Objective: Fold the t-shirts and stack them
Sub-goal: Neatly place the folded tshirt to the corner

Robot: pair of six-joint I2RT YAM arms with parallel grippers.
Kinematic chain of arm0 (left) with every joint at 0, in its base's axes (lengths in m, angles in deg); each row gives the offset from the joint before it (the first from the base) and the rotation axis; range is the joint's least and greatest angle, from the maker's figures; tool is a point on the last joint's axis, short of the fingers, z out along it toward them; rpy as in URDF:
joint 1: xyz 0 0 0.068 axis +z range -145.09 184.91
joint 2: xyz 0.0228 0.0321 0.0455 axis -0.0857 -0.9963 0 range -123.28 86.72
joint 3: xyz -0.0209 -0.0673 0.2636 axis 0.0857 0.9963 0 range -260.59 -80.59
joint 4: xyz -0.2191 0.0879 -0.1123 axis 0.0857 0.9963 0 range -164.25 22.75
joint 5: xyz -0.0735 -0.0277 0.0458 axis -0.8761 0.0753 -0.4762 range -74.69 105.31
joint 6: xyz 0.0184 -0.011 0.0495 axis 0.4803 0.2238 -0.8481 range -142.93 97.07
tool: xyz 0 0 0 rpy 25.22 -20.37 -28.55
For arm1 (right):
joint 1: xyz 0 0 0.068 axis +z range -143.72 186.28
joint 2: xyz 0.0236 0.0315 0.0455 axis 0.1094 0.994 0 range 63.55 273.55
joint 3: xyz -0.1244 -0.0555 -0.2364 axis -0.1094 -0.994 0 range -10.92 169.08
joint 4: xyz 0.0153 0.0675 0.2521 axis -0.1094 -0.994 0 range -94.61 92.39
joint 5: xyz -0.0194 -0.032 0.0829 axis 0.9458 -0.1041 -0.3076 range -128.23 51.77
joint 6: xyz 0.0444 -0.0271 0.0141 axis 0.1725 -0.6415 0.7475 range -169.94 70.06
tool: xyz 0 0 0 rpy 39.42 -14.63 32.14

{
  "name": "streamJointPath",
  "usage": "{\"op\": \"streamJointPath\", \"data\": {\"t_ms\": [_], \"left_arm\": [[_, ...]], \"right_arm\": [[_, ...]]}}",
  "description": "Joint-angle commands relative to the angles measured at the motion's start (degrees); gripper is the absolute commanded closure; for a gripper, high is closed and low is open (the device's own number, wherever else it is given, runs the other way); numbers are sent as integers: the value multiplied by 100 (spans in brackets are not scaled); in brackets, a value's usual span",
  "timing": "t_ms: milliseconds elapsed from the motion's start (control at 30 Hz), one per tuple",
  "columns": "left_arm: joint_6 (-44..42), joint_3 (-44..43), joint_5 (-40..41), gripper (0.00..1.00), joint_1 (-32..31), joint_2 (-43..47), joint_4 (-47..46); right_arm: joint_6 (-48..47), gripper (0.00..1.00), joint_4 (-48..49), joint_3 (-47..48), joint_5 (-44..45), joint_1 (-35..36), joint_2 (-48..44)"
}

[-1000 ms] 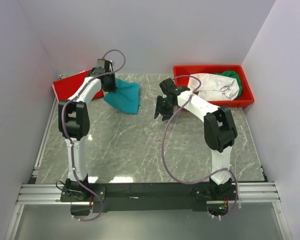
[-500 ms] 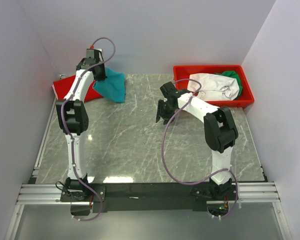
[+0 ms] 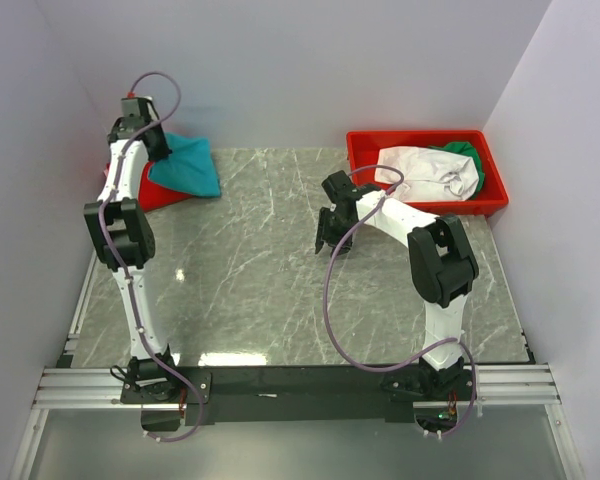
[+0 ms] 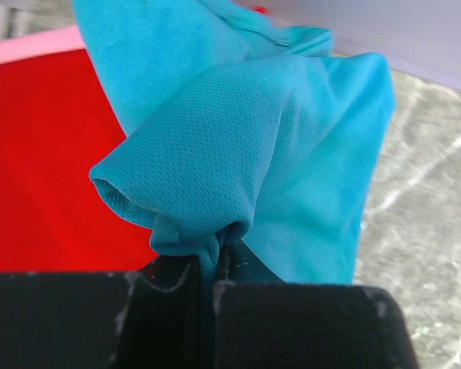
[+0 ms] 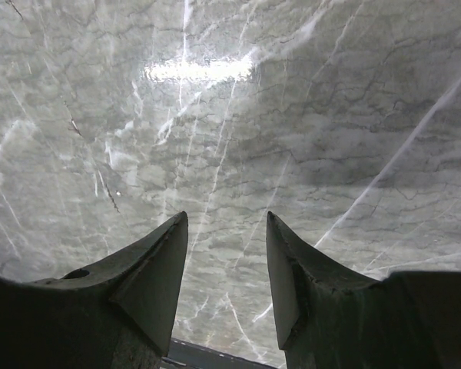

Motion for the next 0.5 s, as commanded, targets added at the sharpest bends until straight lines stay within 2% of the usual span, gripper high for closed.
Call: {"op": "streamJointPath", "data": {"t_ms": [0,467], "left_arm": [[-30,-303,-170,100,222,310,-295],[102,-83,-425,100,916,363,-453]], "right_arm": [[53,48,-27,50,86,14,-359],[44,48,-133,252,51,75,-218]]}}
